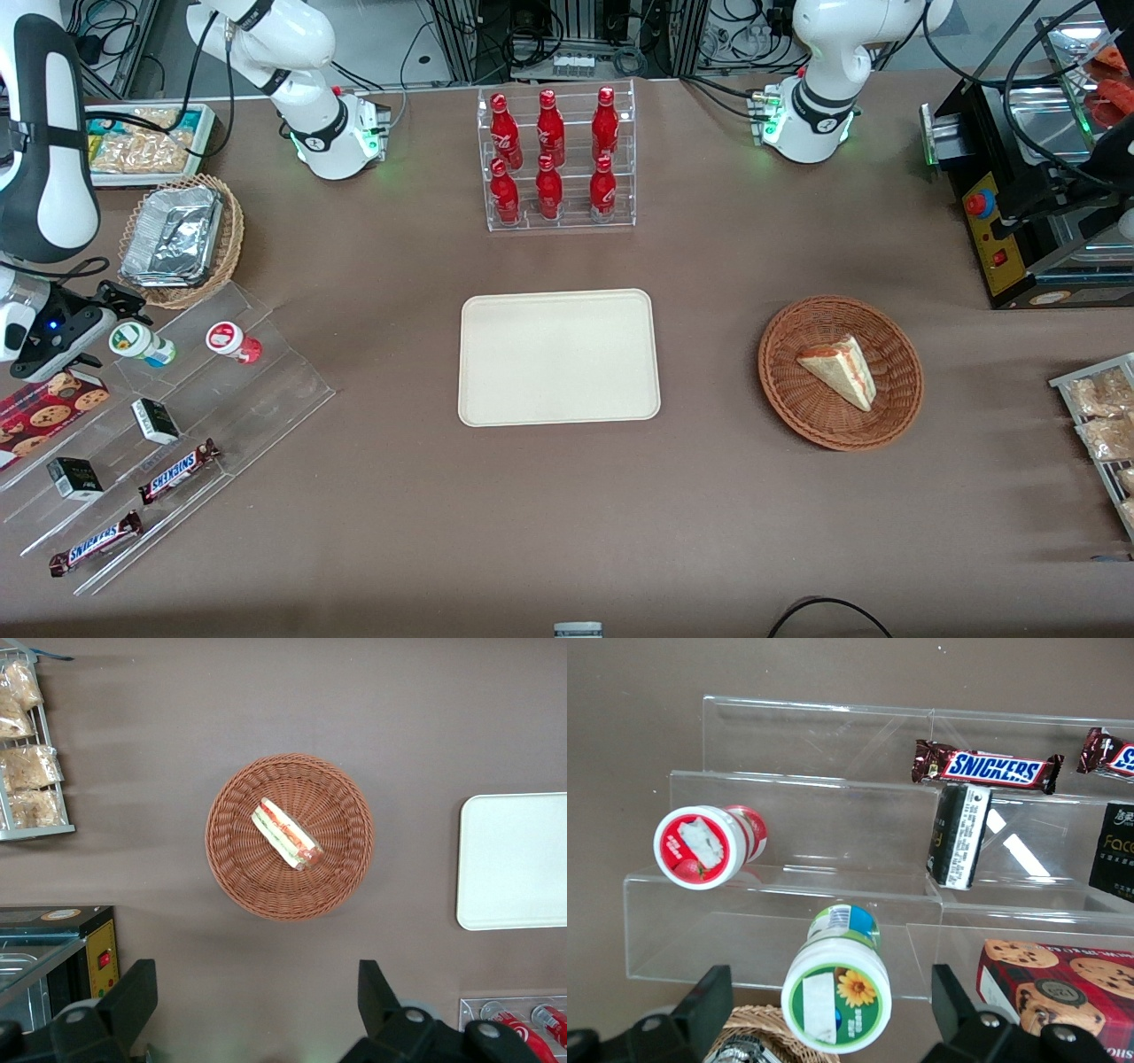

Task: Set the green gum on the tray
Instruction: 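Close the right gripper around the white-and-green gum tub and lift it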

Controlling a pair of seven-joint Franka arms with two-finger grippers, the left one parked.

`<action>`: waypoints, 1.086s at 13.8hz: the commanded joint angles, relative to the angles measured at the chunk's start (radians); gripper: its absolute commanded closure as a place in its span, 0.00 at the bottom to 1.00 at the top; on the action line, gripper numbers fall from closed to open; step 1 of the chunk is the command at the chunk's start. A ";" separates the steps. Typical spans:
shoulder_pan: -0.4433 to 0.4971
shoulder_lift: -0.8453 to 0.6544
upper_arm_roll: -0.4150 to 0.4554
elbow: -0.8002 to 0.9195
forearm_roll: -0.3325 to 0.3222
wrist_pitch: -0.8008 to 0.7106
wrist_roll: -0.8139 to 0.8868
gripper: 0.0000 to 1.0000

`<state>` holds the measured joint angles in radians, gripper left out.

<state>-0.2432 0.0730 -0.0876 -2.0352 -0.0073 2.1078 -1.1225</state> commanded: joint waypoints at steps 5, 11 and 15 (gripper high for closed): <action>-0.031 -0.056 0.002 -0.120 -0.036 0.119 -0.033 0.00; -0.034 -0.048 0.002 -0.134 -0.036 0.135 -0.033 0.04; -0.034 -0.045 0.002 -0.135 -0.037 0.138 -0.034 0.73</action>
<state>-0.2707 0.0454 -0.0893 -2.1472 -0.0204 2.2205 -1.1445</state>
